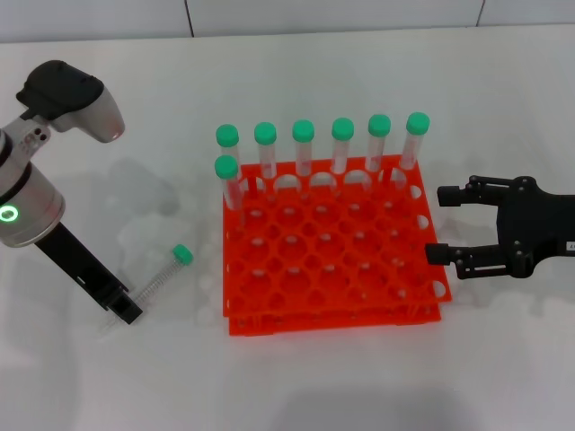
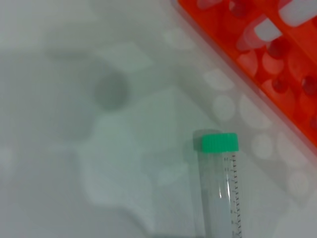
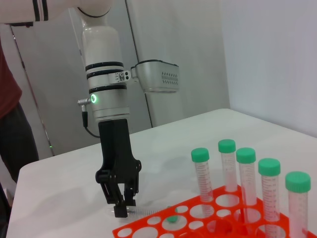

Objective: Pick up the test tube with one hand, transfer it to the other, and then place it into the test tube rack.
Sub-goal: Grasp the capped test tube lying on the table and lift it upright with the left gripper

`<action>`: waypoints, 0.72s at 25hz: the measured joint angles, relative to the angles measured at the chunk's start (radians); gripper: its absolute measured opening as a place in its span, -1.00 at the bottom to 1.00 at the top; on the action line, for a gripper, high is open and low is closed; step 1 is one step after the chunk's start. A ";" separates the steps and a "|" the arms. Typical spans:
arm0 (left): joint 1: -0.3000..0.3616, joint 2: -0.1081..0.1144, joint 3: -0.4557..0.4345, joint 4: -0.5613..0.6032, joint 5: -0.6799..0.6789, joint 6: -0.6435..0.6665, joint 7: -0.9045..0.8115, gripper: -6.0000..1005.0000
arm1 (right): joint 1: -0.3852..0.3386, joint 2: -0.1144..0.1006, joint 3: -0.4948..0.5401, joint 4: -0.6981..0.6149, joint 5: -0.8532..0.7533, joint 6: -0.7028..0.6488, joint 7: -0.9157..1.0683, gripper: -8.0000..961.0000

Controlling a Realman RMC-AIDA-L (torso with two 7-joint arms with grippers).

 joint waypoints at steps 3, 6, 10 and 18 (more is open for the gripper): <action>0.000 0.000 0.000 -0.001 0.003 -0.003 0.000 -0.45 | 0.000 0.000 0.000 0.000 0.000 0.000 0.000 0.65; -0.001 -0.001 0.000 -0.001 0.008 -0.007 0.000 -0.45 | 0.000 0.000 0.000 0.000 0.000 0.001 0.000 0.65; -0.002 -0.002 0.000 -0.001 0.010 -0.010 -0.001 -0.50 | 0.000 0.000 0.000 -0.001 0.002 0.001 0.000 0.64; -0.001 0.000 -0.014 0.000 0.010 -0.031 -0.002 -0.59 | 0.001 0.000 0.012 0.000 0.003 0.002 0.000 0.64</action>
